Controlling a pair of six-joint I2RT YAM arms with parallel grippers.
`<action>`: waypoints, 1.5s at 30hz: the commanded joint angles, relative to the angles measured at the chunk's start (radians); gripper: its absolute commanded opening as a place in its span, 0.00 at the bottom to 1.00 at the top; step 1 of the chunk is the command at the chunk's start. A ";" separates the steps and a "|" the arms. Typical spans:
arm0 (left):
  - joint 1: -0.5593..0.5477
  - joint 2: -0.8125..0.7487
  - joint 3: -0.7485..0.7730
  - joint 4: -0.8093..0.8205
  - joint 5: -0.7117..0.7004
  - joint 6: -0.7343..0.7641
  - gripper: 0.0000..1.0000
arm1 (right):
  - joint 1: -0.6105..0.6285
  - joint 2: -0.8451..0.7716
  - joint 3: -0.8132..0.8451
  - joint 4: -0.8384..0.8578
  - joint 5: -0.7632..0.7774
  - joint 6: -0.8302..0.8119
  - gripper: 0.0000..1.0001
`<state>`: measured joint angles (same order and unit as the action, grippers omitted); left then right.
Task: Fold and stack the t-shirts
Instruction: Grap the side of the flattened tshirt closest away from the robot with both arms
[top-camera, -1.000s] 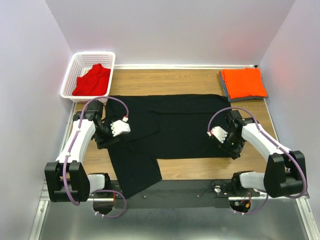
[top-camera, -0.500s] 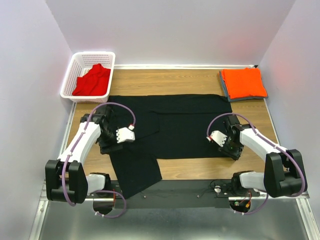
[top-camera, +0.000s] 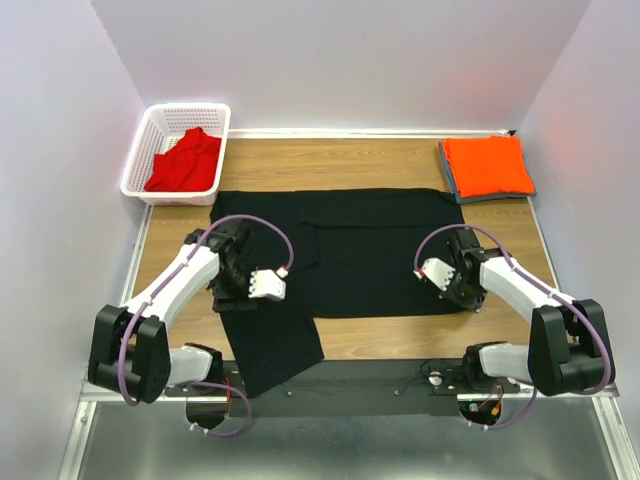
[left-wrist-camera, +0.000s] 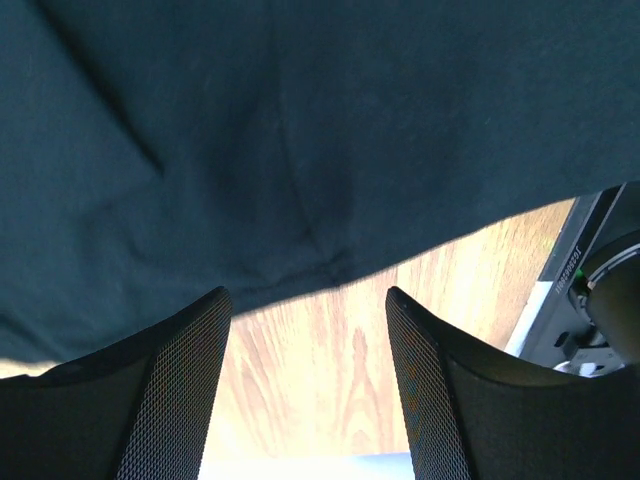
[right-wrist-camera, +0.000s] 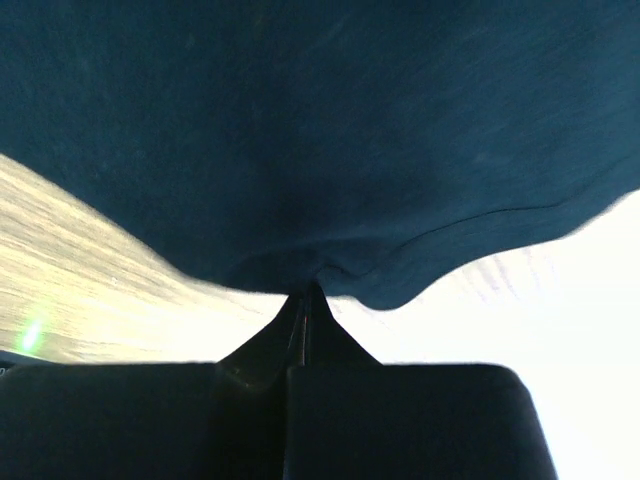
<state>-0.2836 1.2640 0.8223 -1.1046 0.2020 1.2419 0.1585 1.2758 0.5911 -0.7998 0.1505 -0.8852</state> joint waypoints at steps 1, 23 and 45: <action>-0.080 0.011 -0.023 0.011 -0.074 0.053 0.71 | 0.004 0.026 0.073 -0.009 -0.066 0.032 0.01; -0.410 -0.091 -0.285 0.097 -0.300 0.289 0.74 | 0.004 0.140 0.153 -0.019 -0.060 0.048 0.01; -0.407 -0.164 -0.272 0.158 -0.214 0.237 0.00 | 0.004 0.103 0.167 -0.044 -0.037 0.034 0.01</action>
<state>-0.6895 1.1294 0.5423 -0.9134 -0.0483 1.4807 0.1585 1.4036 0.7383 -0.8143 0.1101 -0.8417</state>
